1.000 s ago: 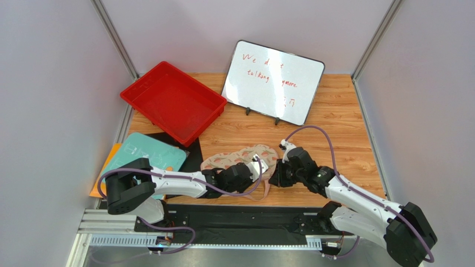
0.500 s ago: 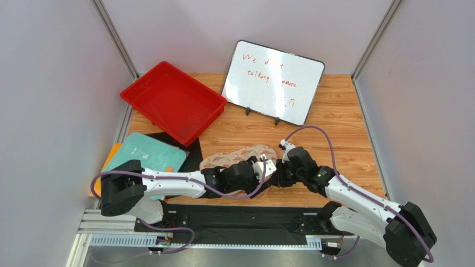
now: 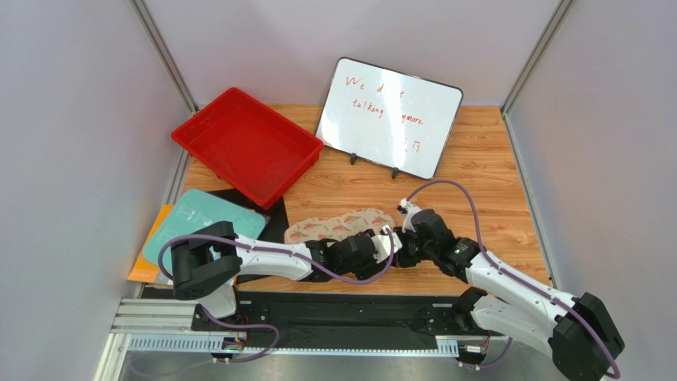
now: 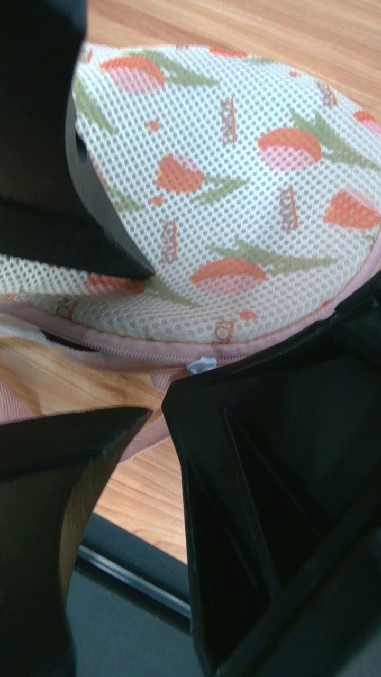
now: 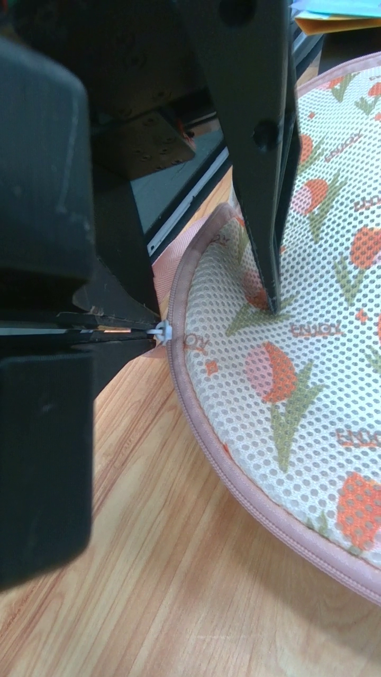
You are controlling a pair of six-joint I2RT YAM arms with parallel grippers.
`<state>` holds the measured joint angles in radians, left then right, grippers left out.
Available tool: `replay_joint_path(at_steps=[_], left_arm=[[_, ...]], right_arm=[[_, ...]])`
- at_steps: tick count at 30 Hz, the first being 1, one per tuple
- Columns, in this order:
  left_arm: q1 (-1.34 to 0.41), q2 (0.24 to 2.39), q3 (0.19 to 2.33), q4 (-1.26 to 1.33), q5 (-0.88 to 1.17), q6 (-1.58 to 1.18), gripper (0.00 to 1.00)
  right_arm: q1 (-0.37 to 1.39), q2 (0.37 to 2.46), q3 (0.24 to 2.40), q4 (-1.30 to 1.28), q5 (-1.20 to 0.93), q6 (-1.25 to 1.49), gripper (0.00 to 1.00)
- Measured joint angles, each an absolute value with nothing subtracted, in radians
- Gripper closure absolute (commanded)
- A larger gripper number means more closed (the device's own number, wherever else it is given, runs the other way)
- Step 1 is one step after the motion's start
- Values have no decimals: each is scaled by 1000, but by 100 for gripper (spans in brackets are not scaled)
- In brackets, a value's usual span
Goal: Unzip the laundry bag and remove the bra
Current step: Unzip the laundry bag at the center of the board.
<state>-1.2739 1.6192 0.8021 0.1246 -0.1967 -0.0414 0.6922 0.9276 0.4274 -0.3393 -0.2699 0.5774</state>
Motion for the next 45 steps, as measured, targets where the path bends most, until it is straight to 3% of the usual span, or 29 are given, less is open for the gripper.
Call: replay_joint_path(at_steps=[1, 9, 23, 31, 32, 33, 34, 36, 37, 45], left_arm=[[-1274, 1623, 803, 125, -202, -42, 42], [-1274, 1642, 816, 141, -273, -64, 99], [-1277, 1601, 757, 187, -271, -72, 100], [-1277, 1544, 698, 208, -259, -69, 100], [-1277, 1539, 698, 208, -255, -69, 93], [-1277, 1535, 698, 209, -250, -69, 76], [-1277, 1532, 698, 208, -247, -68, 45], [-1276, 1528, 698, 203, -244, -67, 29], [-1276, 1526, 698, 194, -244, -74, 24], [-1276, 1427, 699, 73, -303, -159, 16]], right_arm=[[692, 925, 427, -339, -271, 579, 100], [692, 885, 427, -347, -271, 581, 100], [684, 873, 427, -355, -252, 576, 100], [533, 876, 426, -355, -278, 550, 100], [517, 878, 426, -354, -287, 547, 100], [508, 878, 426, -354, -292, 543, 100], [501, 881, 426, -354, -299, 539, 100], [495, 891, 426, -355, -305, 529, 100], [494, 897, 426, -355, -305, 525, 100], [487, 899, 412, -350, -272, 531, 100]])
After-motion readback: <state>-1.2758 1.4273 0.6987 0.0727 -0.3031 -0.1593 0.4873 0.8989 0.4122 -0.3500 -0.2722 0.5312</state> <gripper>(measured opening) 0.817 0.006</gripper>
